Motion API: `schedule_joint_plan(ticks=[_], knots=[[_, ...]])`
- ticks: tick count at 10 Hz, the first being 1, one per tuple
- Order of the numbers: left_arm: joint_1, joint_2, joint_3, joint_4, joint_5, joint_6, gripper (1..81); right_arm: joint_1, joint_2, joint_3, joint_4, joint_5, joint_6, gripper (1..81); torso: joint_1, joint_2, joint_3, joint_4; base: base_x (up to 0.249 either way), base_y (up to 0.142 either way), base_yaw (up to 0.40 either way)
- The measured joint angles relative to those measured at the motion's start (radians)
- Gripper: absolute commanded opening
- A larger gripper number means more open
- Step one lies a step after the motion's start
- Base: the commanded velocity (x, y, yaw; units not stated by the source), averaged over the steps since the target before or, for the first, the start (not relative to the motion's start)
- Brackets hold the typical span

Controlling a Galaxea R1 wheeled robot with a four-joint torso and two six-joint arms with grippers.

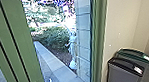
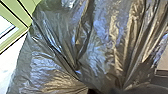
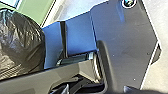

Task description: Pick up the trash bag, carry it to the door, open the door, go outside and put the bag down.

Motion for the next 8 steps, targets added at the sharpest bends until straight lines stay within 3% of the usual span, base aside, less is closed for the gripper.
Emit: schedule_joint_plan(ticks=[8], knots=[[0.008, -0.031, 0.047, 0.015, -0.005, 0.006, 1.0, 0.000, 0.000, 0.001, -0.006, 0.002, 0.000, 81.1, 0.000, 0.000, 0.000, 0.000, 0.000, 0.000, 0.249]])
